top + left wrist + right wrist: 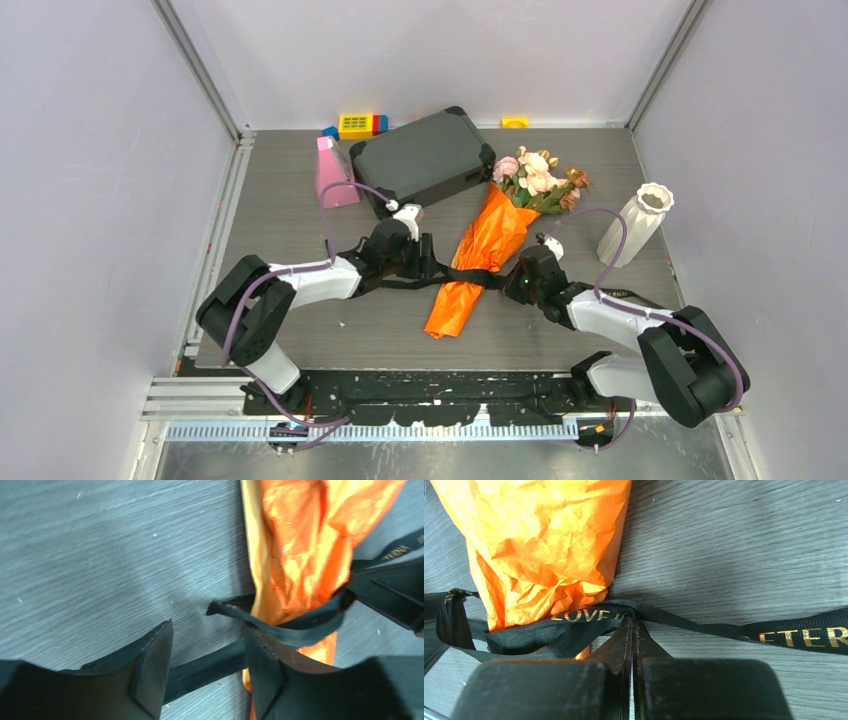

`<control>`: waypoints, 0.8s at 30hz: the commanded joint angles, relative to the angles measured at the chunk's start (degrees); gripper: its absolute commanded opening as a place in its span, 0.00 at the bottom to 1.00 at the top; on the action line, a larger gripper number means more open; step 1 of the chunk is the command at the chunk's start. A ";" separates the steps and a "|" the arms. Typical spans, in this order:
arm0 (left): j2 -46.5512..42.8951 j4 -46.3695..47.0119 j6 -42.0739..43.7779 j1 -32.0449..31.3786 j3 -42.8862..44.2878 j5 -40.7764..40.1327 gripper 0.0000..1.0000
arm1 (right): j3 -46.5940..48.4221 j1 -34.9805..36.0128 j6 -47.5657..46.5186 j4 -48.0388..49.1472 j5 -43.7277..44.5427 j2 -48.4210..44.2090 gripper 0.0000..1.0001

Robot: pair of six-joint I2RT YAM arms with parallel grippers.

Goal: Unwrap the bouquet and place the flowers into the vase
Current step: Untie the ribbon from the wrapping paper.

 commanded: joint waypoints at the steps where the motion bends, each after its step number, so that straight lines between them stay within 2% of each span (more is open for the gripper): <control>1: -4.35 3.87 8.55 0.04 2.65 4.99 0.59 | 0.65 0.21 -0.50 -1.34 1.67 0.51 0.00; 10: -2.23 -3.20 22.12 -0.82 11.89 20.04 0.64 | 0.05 0.20 -0.42 -1.22 1.53 0.18 0.00; 15: 1.76 -10.90 29.39 -4.76 17.94 18.53 0.63 | 0.06 0.14 -0.45 -1.14 1.38 0.36 0.00; 21: 3.19 -12.36 33.43 -9.14 18.83 12.90 0.64 | -0.01 0.17 -0.38 -0.85 1.06 0.76 0.00; 24: 3.94 -12.92 33.66 -9.88 18.94 11.72 0.60 | 0.02 0.15 -0.41 -0.60 0.85 1.11 0.00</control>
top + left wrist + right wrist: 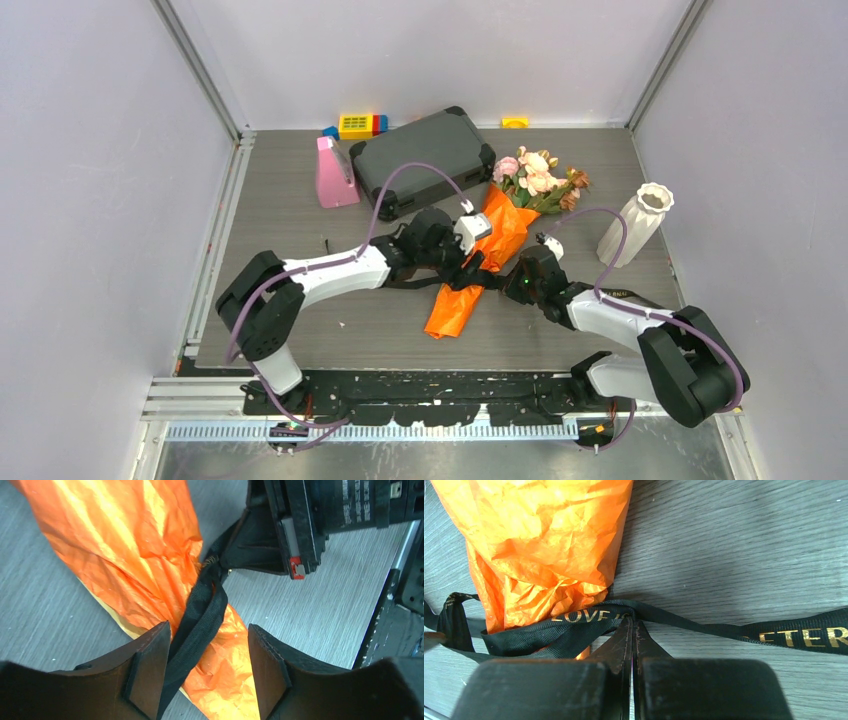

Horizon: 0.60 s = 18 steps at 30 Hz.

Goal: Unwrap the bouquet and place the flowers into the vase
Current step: Untie the ribbon from the wrapping paper.

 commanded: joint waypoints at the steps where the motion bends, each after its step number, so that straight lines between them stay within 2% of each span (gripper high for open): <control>1: 0.79 -2.05 3.63 -1.18 1.36 -2.93 0.58 | 0.07 0.14 -0.48 -0.55 0.77 1.25 0.00; 10: 0.95 -3.19 4.64 -1.41 0.96 -4.88 0.51 | 0.20 0.18 -0.44 0.27 0.26 2.20 0.00; 18: 1.86 -4.46 5.27 -1.66 1.81 -5.63 0.50 | 0.36 0.21 -0.27 0.97 -0.26 2.99 0.00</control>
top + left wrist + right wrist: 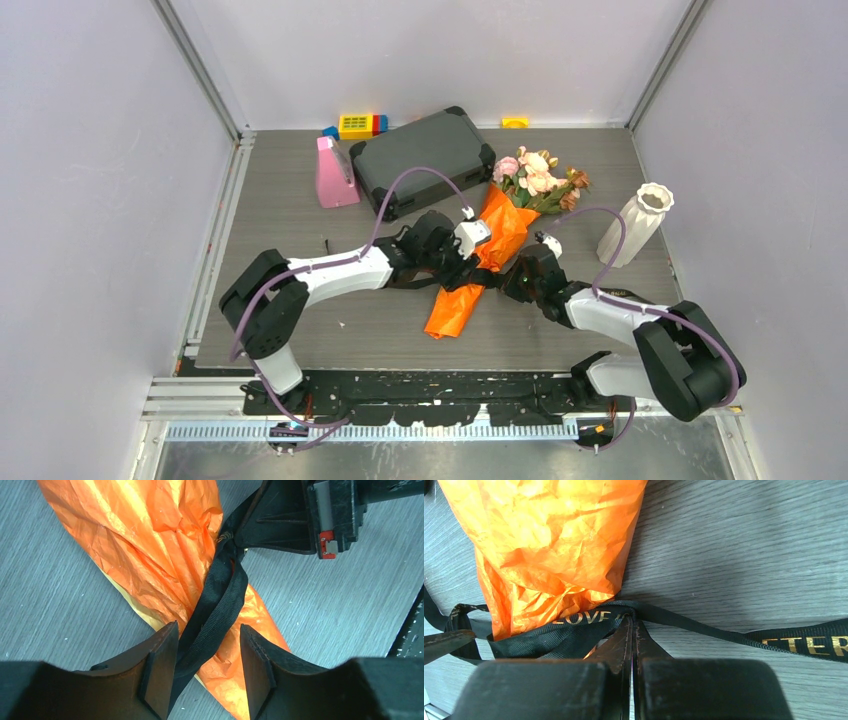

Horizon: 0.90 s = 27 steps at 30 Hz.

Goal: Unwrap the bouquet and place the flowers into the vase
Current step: Untie the ribbon from the wrapping paper.

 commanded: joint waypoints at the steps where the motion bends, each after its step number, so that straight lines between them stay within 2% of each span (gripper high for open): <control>1: 0.77 -0.46 1.49 -0.19 1.76 -1.56 0.50 | 0.31 0.17 -0.33 -1.58 0.60 1.40 0.00; 3: 0.97 -0.68 1.54 -0.19 1.84 -1.97 0.49 | 0.36 0.18 -0.34 -1.62 0.52 1.40 0.00; 7: 1.28 -0.87 1.12 -0.28 1.92 -2.05 0.39 | 0.35 0.18 -0.37 -1.62 0.62 1.52 0.00; 17: 0.60 -0.58 0.55 -0.29 1.50 -2.95 0.04 | 0.31 0.13 -0.43 -2.11 1.20 1.02 0.00; 20: 0.31 -0.25 0.11 -0.31 1.17 -3.21 0.00 | 0.16 0.12 -0.39 -2.42 1.67 0.68 0.00; 27: -0.72 1.51 -1.81 -0.28 -0.37 -3.52 0.00 | 1.27 0.13 -0.17 -6.32 5.23 0.31 0.00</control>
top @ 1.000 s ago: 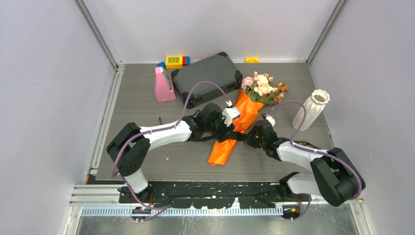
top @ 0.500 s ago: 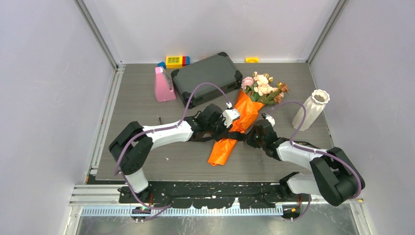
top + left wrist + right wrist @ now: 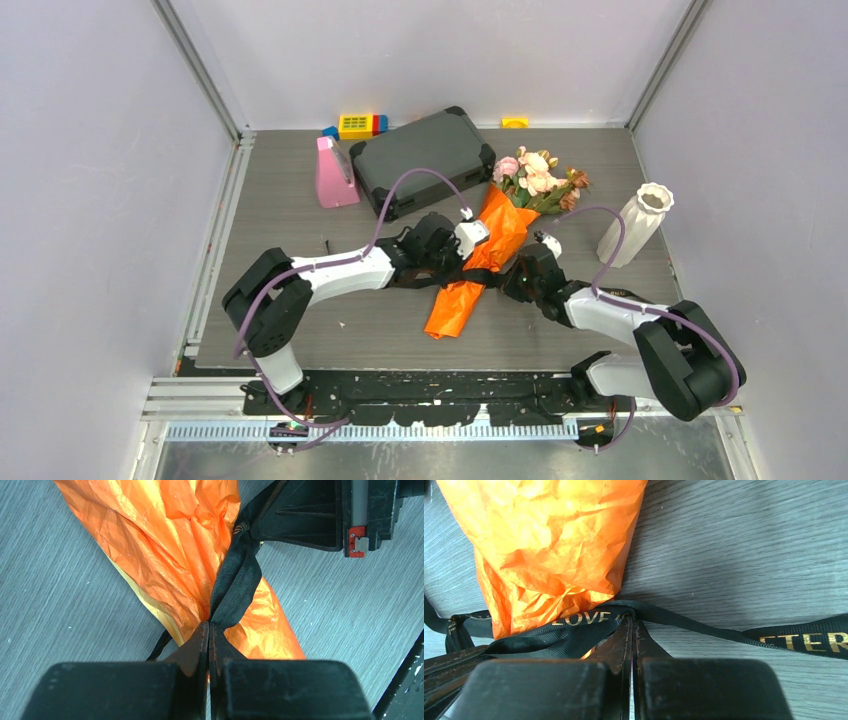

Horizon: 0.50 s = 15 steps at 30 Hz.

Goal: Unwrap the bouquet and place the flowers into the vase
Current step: Untie the ribbon from the wrapping paper.

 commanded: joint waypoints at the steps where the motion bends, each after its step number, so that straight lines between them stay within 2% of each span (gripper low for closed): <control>1: -2.13 3.00 -1.12 -0.17 -0.72 -0.33 0.00 | 1.33 0.13 -0.26 -7.48 5.18 0.07 0.00; 15: -5.77 7.50 -7.98 3.06 -4.97 2.27 0.00 | 1.27 0.13 0.43 -11.15 9.36 -1.36 0.00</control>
